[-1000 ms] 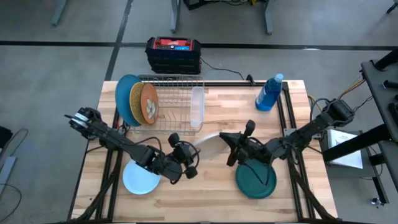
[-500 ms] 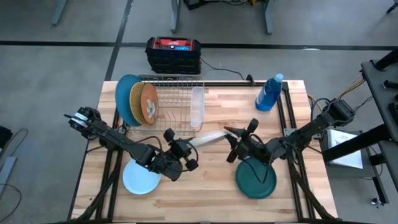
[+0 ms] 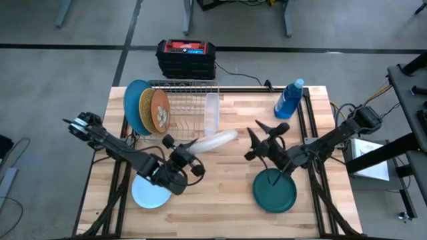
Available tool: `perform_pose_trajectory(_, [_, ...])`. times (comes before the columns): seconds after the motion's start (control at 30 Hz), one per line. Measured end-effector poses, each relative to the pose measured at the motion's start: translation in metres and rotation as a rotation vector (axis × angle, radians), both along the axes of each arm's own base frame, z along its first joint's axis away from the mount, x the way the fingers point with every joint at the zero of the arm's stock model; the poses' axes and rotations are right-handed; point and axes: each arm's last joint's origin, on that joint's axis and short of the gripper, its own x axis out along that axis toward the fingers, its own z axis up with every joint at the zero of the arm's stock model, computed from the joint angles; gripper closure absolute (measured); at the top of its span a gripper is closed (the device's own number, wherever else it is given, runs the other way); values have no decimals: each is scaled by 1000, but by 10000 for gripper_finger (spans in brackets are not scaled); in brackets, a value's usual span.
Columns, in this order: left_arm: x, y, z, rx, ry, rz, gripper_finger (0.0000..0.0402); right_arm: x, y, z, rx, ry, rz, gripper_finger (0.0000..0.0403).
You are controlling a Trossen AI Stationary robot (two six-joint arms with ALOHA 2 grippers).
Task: Sort dishes
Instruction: Put the gray plate in the dish rack
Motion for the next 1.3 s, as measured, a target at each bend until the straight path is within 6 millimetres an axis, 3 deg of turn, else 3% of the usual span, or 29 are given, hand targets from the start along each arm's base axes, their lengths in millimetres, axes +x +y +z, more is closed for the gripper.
perform_pose_trajectory(0.23, [-30, 8, 11, 77, -29, 100, 380, -16, -8, 0, 30, -23, -65, 232])
perform_pose_trajectory(0.57, [-74, 49, 35, 99, -20, 178, 380, -45, -23, 3, 182, -241, -49, 248])
perform_pose_trajectory(0.87, [-117, 107, 48, -352, 71, 310, 380, -62, -32, 8, 219, -305, -34, 263])
perform_pose_trajectory(1.1, [-130, 149, 49, -496, 77, 551, 380, -60, -31, 3, 228, -314, -7, 278])
perform_pose_trajectory(1.3, [-117, 163, 41, -542, 129, 614, 380, -57, -30, -3, 213, -279, -15, 290])
